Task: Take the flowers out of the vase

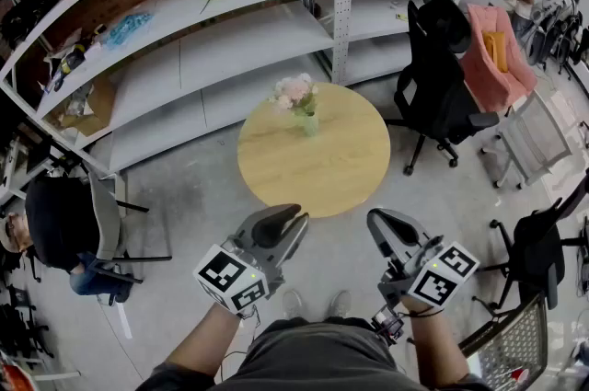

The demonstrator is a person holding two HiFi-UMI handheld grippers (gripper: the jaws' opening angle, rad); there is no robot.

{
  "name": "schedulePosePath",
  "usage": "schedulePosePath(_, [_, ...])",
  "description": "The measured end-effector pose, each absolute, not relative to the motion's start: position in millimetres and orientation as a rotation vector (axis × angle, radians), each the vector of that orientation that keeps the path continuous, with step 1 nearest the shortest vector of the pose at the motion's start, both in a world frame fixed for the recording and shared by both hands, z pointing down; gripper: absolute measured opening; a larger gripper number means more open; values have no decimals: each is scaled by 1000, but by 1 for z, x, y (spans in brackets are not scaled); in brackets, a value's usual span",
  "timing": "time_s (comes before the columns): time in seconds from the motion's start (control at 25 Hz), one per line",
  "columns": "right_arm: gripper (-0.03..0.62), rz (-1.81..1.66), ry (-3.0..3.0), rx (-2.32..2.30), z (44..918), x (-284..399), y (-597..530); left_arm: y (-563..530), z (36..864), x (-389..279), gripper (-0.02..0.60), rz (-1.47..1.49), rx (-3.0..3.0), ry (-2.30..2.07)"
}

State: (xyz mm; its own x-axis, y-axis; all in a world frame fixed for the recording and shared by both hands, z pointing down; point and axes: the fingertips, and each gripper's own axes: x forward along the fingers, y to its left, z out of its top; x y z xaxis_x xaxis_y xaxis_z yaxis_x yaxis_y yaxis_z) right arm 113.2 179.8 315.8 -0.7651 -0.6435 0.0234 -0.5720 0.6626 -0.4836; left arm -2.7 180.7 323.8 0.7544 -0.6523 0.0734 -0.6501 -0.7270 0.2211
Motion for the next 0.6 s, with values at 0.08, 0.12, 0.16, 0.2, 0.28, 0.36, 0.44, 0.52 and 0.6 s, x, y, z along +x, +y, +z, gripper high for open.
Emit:
schedulePosePath(0.08, [15,-714,2730,-1002,316,110,178,179,323,-5,80,-18,2717,-1034])
schedulePosePath(0.12, [15,-714,2732,-1002,317,109,177,178,323,-7,80,-20,2715,-1037])
schedulePosePath(0.16, [15,-714,2734,-1004,318,107,177,177,324,-8,80,-22,2714,-1039])
schedulePosePath(0.2, [15,-714,2734,-1006,319,106,176,177,324,-10,80,-24,2713,-1040])
schedulePosePath(0.28, [15,-715,2734,-1012,320,102,176,176,325,-15,80,-27,2709,-1040])
schedulePosePath(0.36, [15,-720,2732,-1019,321,97,175,175,326,-20,80,-32,2708,-1035])
schedulePosePath(0.44, [15,-745,2717,-1023,323,91,173,174,325,-27,80,-37,2710,-1025])
schedulePosePath(0.52, [17,-790,2677,-1035,325,86,169,173,326,-35,80,-42,2712,-1019])
schedulePosePath(0.6, [17,-807,2646,-1070,326,79,167,175,326,-46,80,-50,2707,-1016])
